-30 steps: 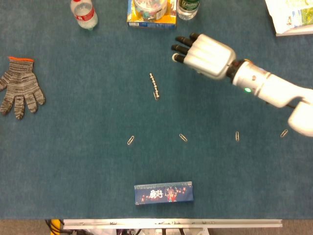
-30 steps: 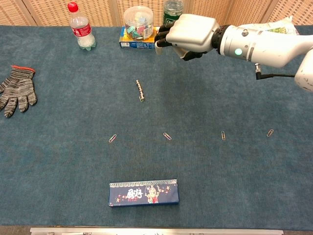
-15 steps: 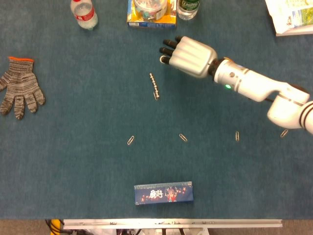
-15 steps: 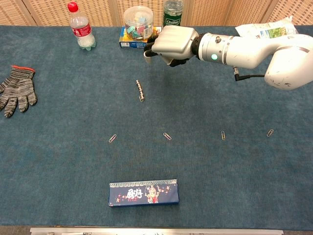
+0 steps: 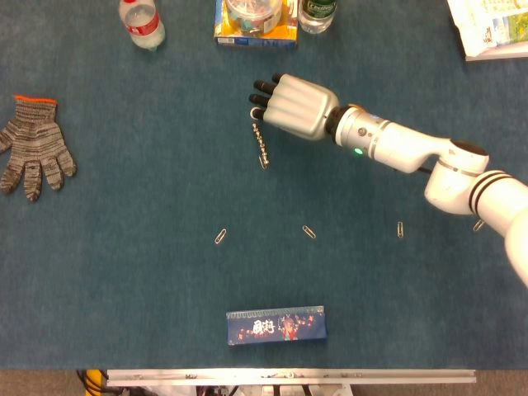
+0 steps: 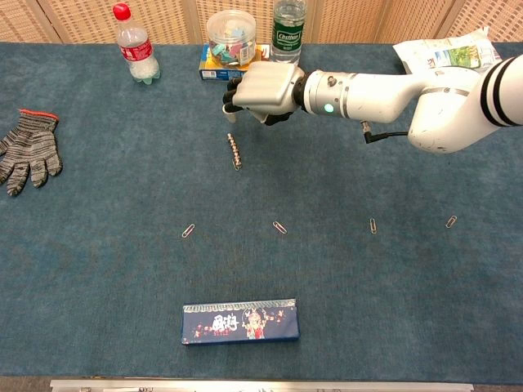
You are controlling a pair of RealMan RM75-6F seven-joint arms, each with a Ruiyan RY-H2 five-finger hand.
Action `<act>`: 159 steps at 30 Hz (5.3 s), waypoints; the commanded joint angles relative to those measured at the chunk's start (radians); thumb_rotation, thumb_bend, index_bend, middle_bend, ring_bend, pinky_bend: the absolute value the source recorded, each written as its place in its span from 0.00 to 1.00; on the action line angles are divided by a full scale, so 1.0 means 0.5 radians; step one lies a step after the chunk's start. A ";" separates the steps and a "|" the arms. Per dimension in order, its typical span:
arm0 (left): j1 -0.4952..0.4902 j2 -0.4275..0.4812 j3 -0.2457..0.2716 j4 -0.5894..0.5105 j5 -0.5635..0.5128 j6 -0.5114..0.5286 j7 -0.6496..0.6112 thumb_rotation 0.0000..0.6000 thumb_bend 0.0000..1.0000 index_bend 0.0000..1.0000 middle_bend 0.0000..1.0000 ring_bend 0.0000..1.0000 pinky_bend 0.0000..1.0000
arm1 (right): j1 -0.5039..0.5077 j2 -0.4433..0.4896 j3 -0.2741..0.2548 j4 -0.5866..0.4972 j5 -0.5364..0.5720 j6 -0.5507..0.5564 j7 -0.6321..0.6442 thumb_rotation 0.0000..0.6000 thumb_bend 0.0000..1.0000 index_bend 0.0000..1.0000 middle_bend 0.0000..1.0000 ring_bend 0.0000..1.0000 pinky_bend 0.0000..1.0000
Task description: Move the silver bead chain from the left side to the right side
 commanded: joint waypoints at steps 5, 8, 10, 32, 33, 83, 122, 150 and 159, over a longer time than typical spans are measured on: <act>0.011 0.006 -0.010 0.001 -0.013 -0.004 -0.017 1.00 0.22 0.45 0.13 0.00 0.00 | 0.038 -0.078 -0.052 0.092 -0.004 0.014 0.077 1.00 1.00 0.31 0.23 0.14 0.33; 0.016 0.009 -0.013 0.003 -0.015 -0.006 -0.026 1.00 0.22 0.45 0.13 0.00 0.00 | 0.054 -0.108 -0.075 0.123 -0.006 0.017 0.105 1.00 1.00 0.31 0.23 0.14 0.33; 0.018 0.010 -0.016 0.005 -0.015 -0.005 -0.031 1.00 0.22 0.45 0.13 0.00 0.00 | 0.061 -0.123 -0.084 0.140 -0.006 0.019 0.116 1.00 1.00 0.31 0.23 0.14 0.33; 0.047 0.026 -0.029 0.008 -0.014 -0.004 -0.093 1.00 0.22 0.45 0.13 0.00 0.00 | 0.089 -0.224 -0.184 0.279 0.017 -0.036 0.172 1.00 1.00 0.31 0.23 0.14 0.33; 0.048 0.027 -0.028 0.006 -0.011 -0.002 -0.093 1.00 0.22 0.45 0.13 0.00 0.00 | 0.088 -0.226 -0.187 0.282 0.019 -0.040 0.172 1.00 1.00 0.31 0.23 0.14 0.33; 0.068 0.044 -0.032 -0.007 0.017 0.002 -0.130 1.00 0.22 0.45 0.13 0.00 0.00 | 0.063 -0.133 -0.237 0.223 0.057 -0.021 0.111 1.00 1.00 0.37 0.35 0.15 0.33; 0.098 0.065 -0.033 -0.030 0.041 0.052 -0.146 1.00 0.22 0.45 0.13 0.00 0.00 | 0.034 0.120 -0.199 -0.264 0.128 -0.086 -0.097 1.00 1.00 0.38 0.36 0.16 0.33; 0.114 0.082 -0.030 -0.049 0.062 0.080 -0.175 1.00 0.22 0.45 0.14 0.01 0.00 | -0.005 0.112 -0.086 -0.356 0.230 -0.155 -0.281 1.00 1.00 0.39 0.36 0.16 0.33; 0.113 0.081 -0.031 -0.049 0.058 0.075 -0.174 1.00 0.22 0.45 0.14 0.01 0.00 | -0.056 0.275 -0.118 -0.518 0.235 -0.152 -0.346 1.00 1.00 0.39 0.36 0.16 0.33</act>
